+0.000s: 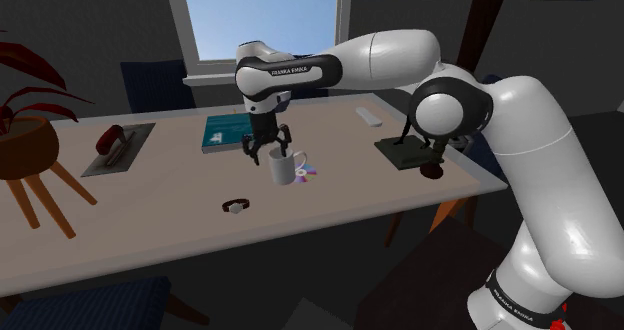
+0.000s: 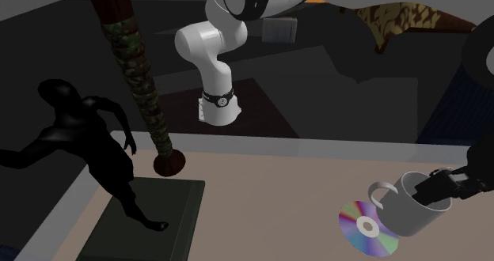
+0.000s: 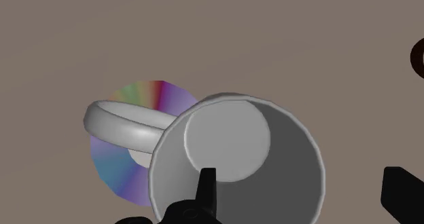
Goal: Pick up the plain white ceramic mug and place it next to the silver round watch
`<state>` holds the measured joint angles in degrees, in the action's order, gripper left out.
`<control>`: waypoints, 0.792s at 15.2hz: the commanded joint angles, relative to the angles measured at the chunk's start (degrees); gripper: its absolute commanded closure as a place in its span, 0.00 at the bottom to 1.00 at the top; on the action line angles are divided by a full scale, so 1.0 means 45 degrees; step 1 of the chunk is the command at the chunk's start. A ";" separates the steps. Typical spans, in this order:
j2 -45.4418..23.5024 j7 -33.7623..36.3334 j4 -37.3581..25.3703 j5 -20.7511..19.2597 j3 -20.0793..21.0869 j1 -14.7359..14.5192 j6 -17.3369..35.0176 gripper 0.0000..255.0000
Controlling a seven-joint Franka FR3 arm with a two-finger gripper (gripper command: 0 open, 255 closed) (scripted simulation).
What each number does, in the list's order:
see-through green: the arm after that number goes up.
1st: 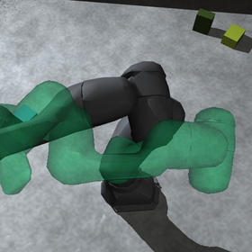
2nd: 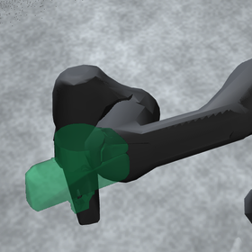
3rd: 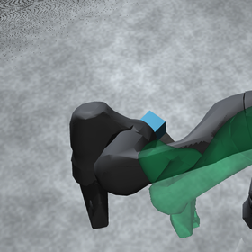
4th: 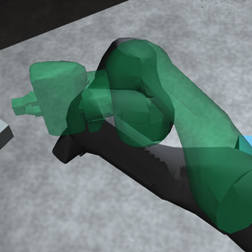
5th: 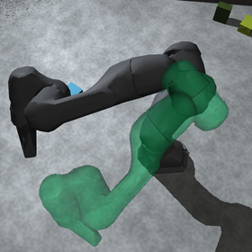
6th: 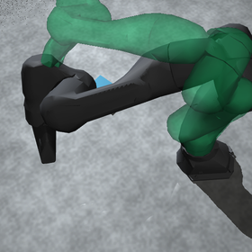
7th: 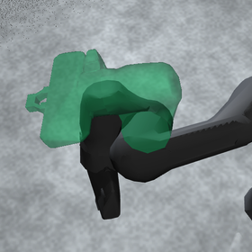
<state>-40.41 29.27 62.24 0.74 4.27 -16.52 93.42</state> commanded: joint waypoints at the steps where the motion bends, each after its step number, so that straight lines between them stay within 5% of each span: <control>1: -0.0158 0.0006 -0.0688 -0.0008 -0.0003 -0.0008 -0.0530 0.00; 4: -0.0990 0.0031 -0.3293 -0.0043 -0.0015 -0.0060 -0.2302 0.00; 12: -0.0994 0.0030 -0.3300 -0.0042 -0.0016 -0.0060 -0.2306 0.00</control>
